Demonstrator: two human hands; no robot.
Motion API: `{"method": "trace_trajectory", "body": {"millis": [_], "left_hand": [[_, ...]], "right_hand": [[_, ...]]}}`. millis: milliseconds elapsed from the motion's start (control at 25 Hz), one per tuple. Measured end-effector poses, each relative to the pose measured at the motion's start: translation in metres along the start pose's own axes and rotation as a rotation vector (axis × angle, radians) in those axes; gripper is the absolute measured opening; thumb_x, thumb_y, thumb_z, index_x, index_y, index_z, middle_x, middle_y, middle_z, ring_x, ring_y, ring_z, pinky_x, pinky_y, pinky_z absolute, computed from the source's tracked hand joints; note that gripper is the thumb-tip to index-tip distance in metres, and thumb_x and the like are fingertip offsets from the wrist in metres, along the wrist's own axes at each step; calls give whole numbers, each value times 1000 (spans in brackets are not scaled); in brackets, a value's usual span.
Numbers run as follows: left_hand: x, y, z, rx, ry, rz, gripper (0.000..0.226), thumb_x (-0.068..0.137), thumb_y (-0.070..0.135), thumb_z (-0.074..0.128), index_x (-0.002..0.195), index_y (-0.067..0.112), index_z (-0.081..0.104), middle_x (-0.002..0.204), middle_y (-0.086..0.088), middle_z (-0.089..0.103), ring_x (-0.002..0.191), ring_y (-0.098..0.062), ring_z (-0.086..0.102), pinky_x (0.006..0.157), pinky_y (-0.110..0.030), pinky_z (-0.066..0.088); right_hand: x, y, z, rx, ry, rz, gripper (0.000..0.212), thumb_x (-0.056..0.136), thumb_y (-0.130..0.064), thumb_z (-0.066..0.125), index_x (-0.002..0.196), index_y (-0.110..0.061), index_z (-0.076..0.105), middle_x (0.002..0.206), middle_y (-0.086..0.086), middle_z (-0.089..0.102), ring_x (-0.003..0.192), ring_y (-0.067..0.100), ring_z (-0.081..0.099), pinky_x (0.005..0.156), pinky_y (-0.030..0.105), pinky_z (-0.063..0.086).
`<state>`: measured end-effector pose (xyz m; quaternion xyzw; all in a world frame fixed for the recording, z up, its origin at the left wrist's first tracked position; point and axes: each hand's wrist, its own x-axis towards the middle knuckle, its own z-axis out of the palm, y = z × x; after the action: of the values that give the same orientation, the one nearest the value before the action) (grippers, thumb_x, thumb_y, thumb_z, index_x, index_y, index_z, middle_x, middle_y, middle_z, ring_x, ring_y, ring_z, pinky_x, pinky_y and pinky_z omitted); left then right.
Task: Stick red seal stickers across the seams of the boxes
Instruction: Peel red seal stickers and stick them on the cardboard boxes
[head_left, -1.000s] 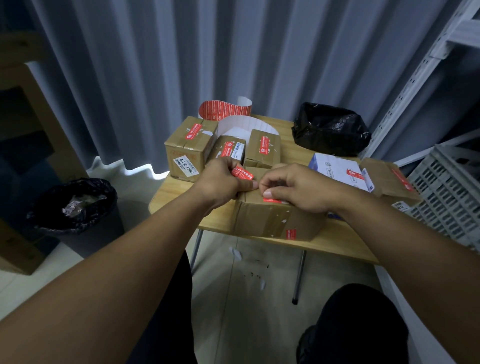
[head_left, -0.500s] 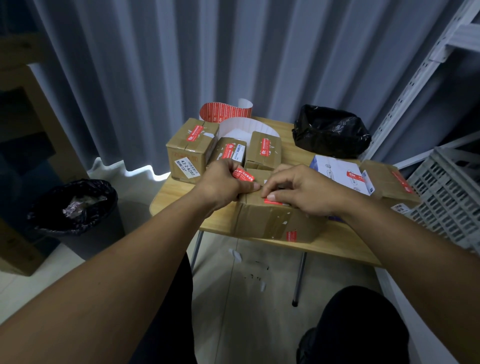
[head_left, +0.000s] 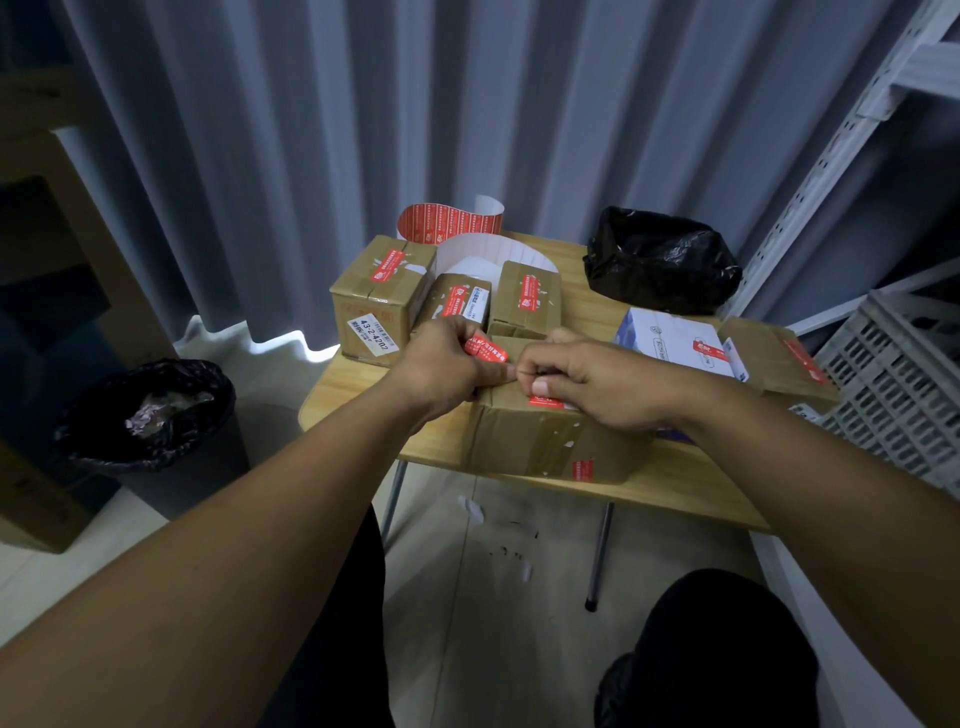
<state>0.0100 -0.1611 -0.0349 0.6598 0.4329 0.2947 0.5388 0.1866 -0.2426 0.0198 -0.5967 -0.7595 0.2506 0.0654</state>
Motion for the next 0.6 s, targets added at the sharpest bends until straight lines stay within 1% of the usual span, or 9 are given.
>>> {"method": "trace_trajectory", "body": {"millis": [120,240,320,440,520,560,600], "left_hand": [[-1,1,0,1,-1,-2,37,80,12,83,109,3,62,97,-9,69,88,-19,67,68,-29,58],[-2,3,1,-34,-1,-18,44,77,10,86,113,0,62,98,-12,70,82,-15,66,59,-20,57],[-3,4,1,-37,-4,-30,46,77,10,86,115,0,62,104,-13,71,84,-15,67,59,-17,57],[-4,6,1,-40,-10,-37,46,77,9,85,116,0,61,103,-12,71,86,-16,68,59,-18,57],[-5,7,2,-44,-14,-35,45,78,9,85,116,1,61,101,-10,70,85,-15,67,56,-16,56],[-5,7,2,-44,-15,-35,45,78,9,85,116,1,61,102,-10,70,86,-15,67,58,-17,57],[-4,7,2,-42,-17,-37,45,78,9,85,116,2,62,104,-10,70,88,-15,68,61,-19,58]], "right_hand": [[1,2,-2,12,-10,13,14,104,-24,49,97,-29,60,105,-6,46,100,14,51,82,28,43],[-4,6,-3,64,50,21,12,105,-23,48,104,-25,59,109,-4,48,99,11,50,77,17,37],[-6,7,-3,97,71,27,12,105,-23,48,106,-25,59,109,-3,48,99,11,51,77,19,38],[-8,8,-2,100,83,13,11,105,-22,49,106,-25,59,108,-4,49,98,11,51,78,22,39],[-9,8,-1,118,104,6,11,105,-21,49,107,-22,60,106,-2,50,90,12,52,70,17,42],[-10,8,-1,151,114,7,11,105,-20,49,107,-21,60,104,-1,51,83,11,52,62,16,45],[-11,8,0,186,124,11,11,105,-20,49,106,-21,60,103,0,51,76,9,51,54,20,47]]}}
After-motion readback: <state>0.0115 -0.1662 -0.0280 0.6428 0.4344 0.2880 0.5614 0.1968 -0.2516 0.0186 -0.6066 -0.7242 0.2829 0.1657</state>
